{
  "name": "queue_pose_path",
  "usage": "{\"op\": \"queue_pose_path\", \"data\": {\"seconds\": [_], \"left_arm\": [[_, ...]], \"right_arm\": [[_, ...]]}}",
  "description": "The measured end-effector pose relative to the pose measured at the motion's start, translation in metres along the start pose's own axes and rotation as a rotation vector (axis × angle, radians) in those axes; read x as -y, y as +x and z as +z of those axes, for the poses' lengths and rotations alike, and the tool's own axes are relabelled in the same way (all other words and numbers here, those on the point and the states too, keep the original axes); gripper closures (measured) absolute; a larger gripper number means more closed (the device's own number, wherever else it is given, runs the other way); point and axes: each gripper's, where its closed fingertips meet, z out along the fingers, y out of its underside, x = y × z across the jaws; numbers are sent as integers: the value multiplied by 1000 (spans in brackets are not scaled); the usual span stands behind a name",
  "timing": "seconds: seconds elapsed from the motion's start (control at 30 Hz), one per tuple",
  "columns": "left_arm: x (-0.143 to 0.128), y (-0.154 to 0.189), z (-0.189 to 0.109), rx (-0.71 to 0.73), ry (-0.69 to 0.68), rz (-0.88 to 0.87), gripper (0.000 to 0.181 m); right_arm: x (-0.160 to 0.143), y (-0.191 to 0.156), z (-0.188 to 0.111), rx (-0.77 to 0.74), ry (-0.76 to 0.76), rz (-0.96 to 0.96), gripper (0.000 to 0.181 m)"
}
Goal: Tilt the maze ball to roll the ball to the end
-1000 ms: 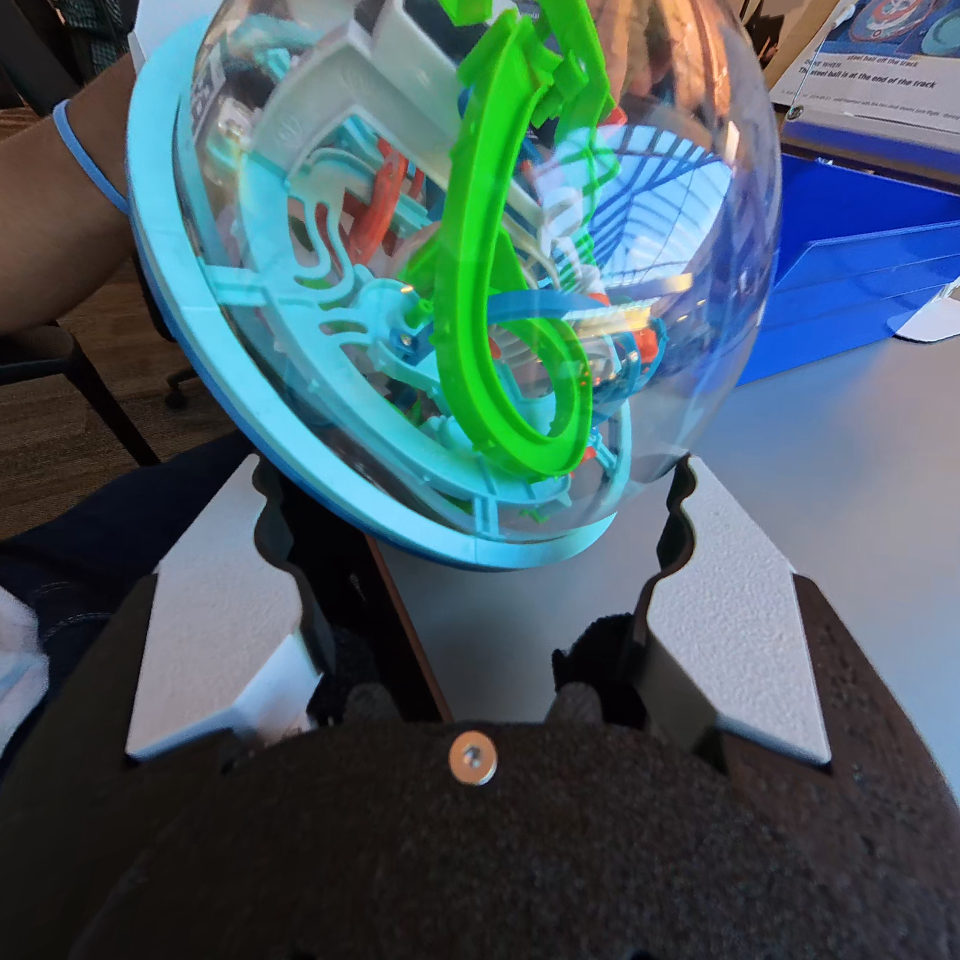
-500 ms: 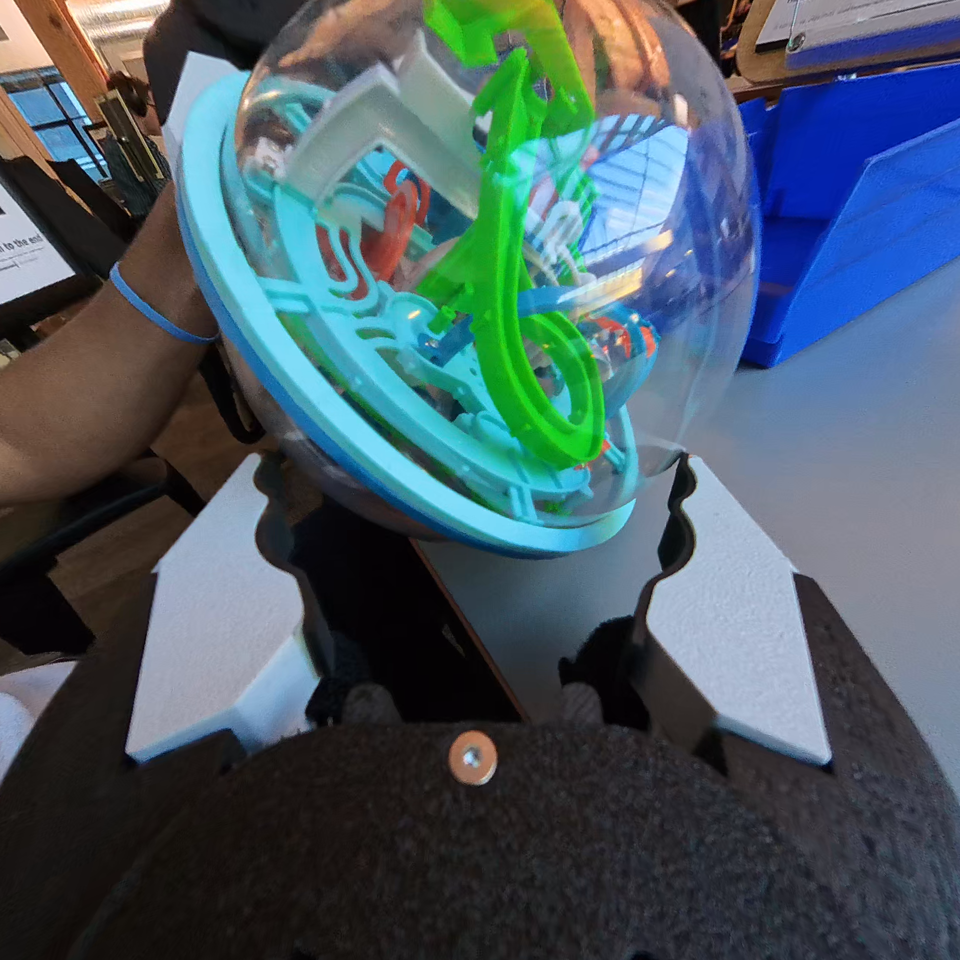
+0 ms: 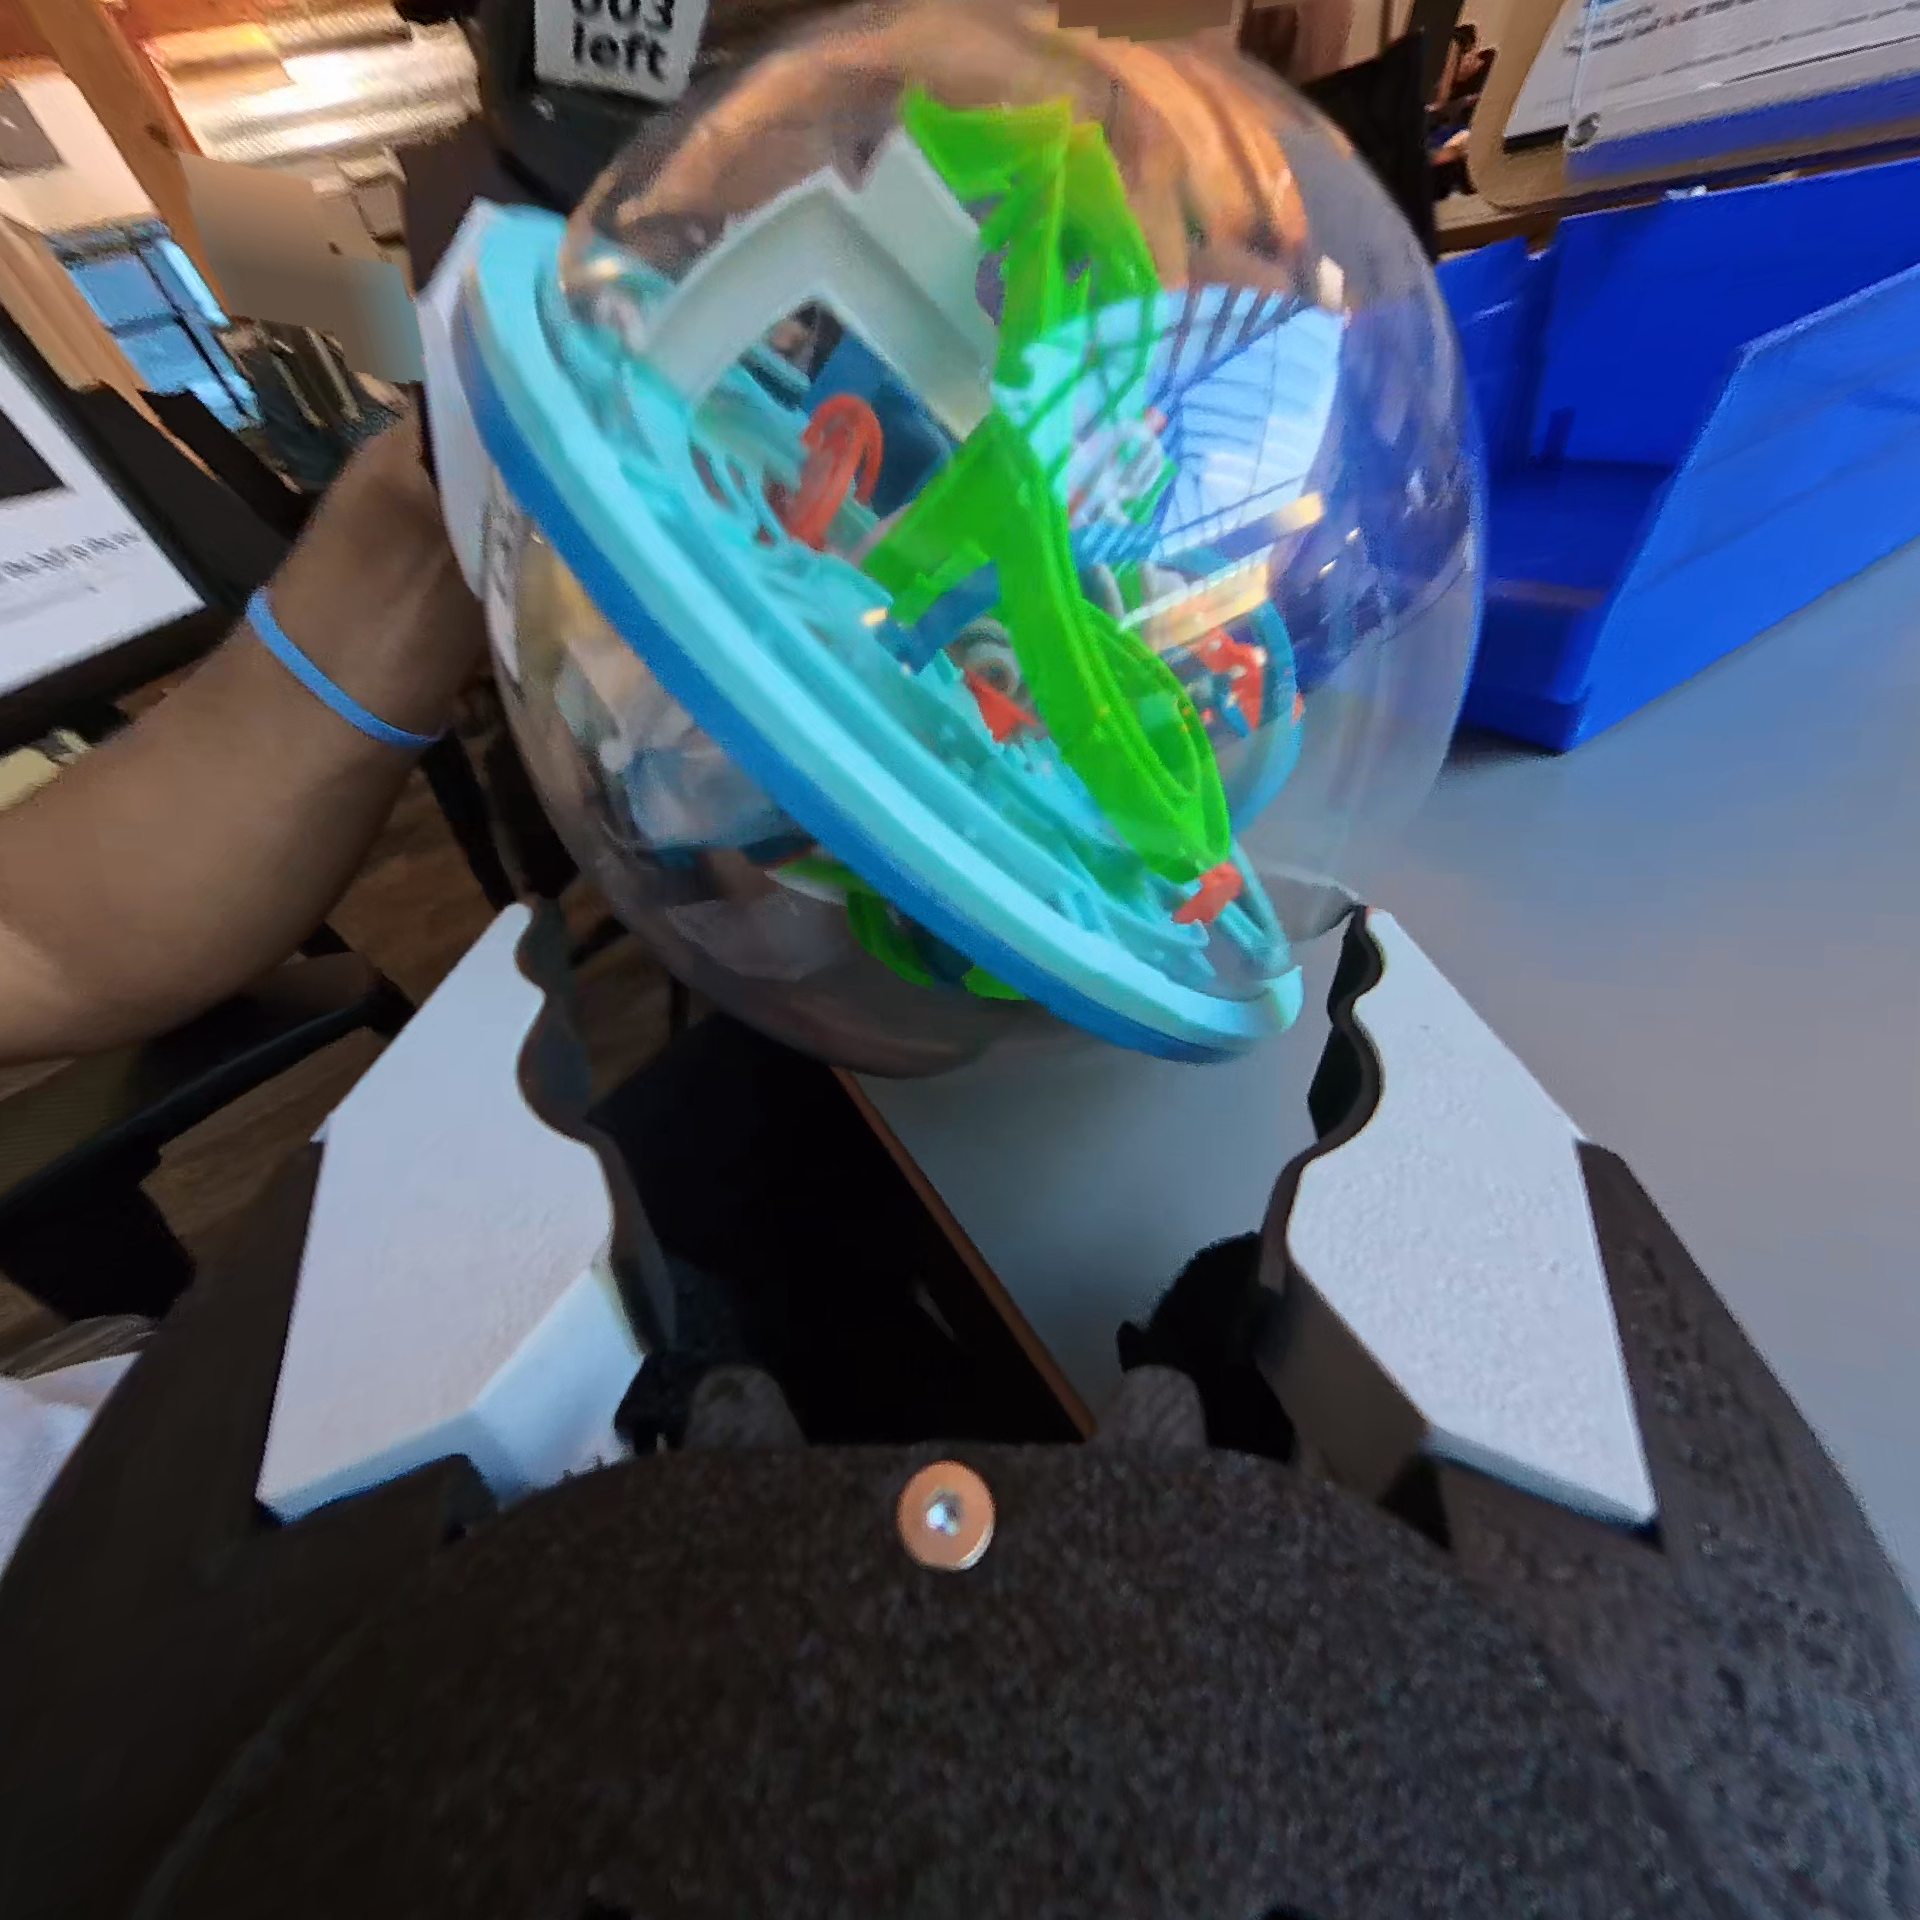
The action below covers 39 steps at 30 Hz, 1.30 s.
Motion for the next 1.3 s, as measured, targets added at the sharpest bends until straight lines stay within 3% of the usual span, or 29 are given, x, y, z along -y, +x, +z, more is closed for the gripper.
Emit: {"op": "queue_pose_path", "data": {"seconds": [0.1,0.3,0.43,0.5,0.6,0.67,0.83,1.03,1.2,1.3], "left_arm": [[-2,3,0,16,-18,62,23],[-6,10,0,71,-95,183,23],[-4,20,4,154,-159,301,24],[-2,24,7,205,-187,350,24],[4,26,9,283,-215,384,24],[6,26,10,313,-227,389,24],[16,23,17,272,-132,298,24],[14,23,17,289,-18,345,22],[1,23,13,163,182,87,22],[-10,17,20,136,247,44,22]], "right_arm": [[13,2,-11,62,36,93,28],[76,3,-46,210,93,260,31],[70,8,-26,164,-85,248,28],[68,-4,-12,226,-100,283,27],[55,1,0,143,-144,185,26],[57,2,-1,156,-93,178,26],[56,16,-9,169,15,300,27],[54,24,-14,188,29,409,32],[50,28,-15,205,40,450,32],[45,17,-9,249,18,480,32]]}}
